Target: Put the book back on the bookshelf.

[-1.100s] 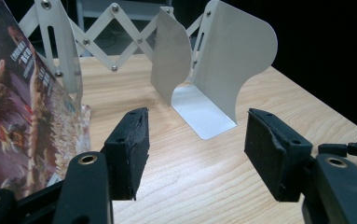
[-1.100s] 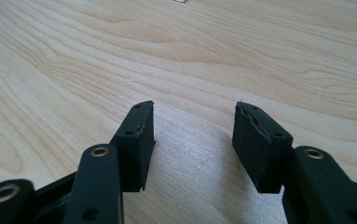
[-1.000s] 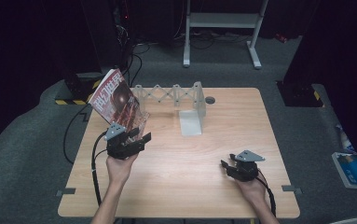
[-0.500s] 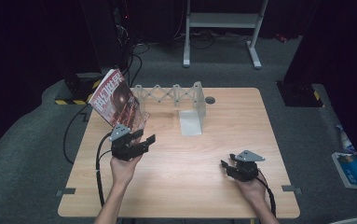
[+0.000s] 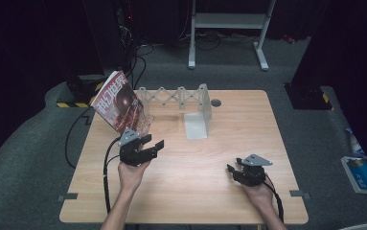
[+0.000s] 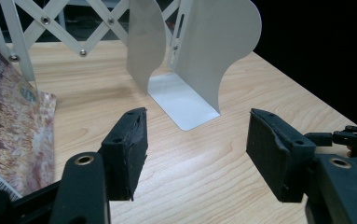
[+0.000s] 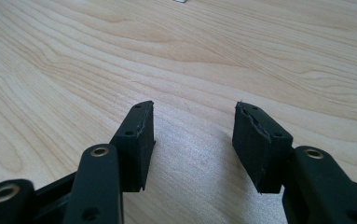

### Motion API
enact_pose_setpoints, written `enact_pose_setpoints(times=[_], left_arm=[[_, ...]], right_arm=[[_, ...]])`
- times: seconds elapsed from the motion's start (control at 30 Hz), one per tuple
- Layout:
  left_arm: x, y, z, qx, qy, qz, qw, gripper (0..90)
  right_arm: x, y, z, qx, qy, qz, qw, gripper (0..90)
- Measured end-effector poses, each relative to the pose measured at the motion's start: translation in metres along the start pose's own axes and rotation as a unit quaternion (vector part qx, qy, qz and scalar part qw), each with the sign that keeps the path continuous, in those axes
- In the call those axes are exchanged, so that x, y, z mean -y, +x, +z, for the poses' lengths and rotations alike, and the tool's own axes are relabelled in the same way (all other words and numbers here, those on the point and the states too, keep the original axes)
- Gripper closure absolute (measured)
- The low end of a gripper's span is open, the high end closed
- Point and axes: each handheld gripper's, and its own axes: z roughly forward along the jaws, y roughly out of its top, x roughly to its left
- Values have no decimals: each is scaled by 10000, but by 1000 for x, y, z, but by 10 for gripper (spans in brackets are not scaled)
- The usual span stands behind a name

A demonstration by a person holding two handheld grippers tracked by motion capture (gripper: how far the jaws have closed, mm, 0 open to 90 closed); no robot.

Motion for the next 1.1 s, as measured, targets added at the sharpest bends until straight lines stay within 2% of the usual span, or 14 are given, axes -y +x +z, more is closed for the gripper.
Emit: enact_pose_setpoints(times=[0.43,1.1], left_arm=[[4,-7,10,107,98,17,9999,383],[13,-12,26,122,250,88,9996,381]], right_arm=[[0,0,0,0,-1,1,10000,483],[0,0,0,1,0,2,10000,483]])
